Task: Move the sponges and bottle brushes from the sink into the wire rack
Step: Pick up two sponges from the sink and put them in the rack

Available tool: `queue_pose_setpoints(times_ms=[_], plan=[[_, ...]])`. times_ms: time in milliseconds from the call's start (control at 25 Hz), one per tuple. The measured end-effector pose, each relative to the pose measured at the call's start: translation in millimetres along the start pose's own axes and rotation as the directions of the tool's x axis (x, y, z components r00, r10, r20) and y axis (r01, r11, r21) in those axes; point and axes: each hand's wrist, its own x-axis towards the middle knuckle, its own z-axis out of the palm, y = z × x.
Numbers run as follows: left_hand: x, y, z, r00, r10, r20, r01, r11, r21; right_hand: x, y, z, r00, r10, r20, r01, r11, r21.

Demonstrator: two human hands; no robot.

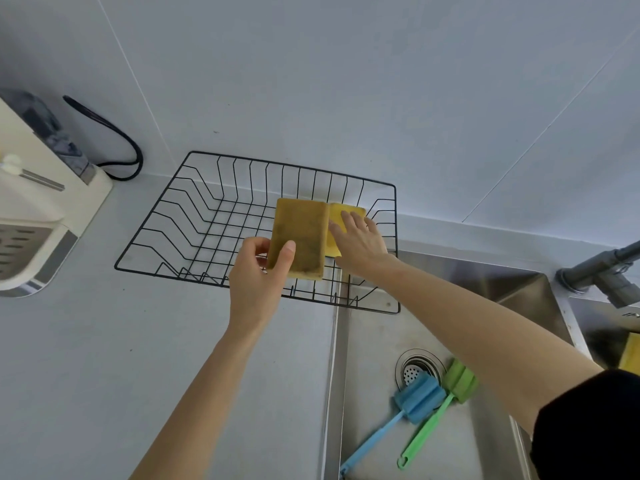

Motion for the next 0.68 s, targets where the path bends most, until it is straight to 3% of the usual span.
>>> queue_pose_setpoints(times_ms=[280, 440, 680], plan=[[24, 0, 3, 1.0, 0.028, -0.001, -0.028, 0.994, 0.102, 10, 17, 6, 0.992, 0.008, -0.128, -0.006, 1.0, 0.016], [51, 1, 13, 0.998, 0.042, 0.05, -0.054, 0.961, 0.27, 14, 17, 11, 0.989, -0.02, -0.145, 0.027, 0.999, 0.043], [96, -12, 34, 0.987, -0.043, 0.155, -0.043, 0.857, 0.513, 19, 23, 13, 0.985, 0.003, -0.173, 0.014, 0.996, 0.092]])
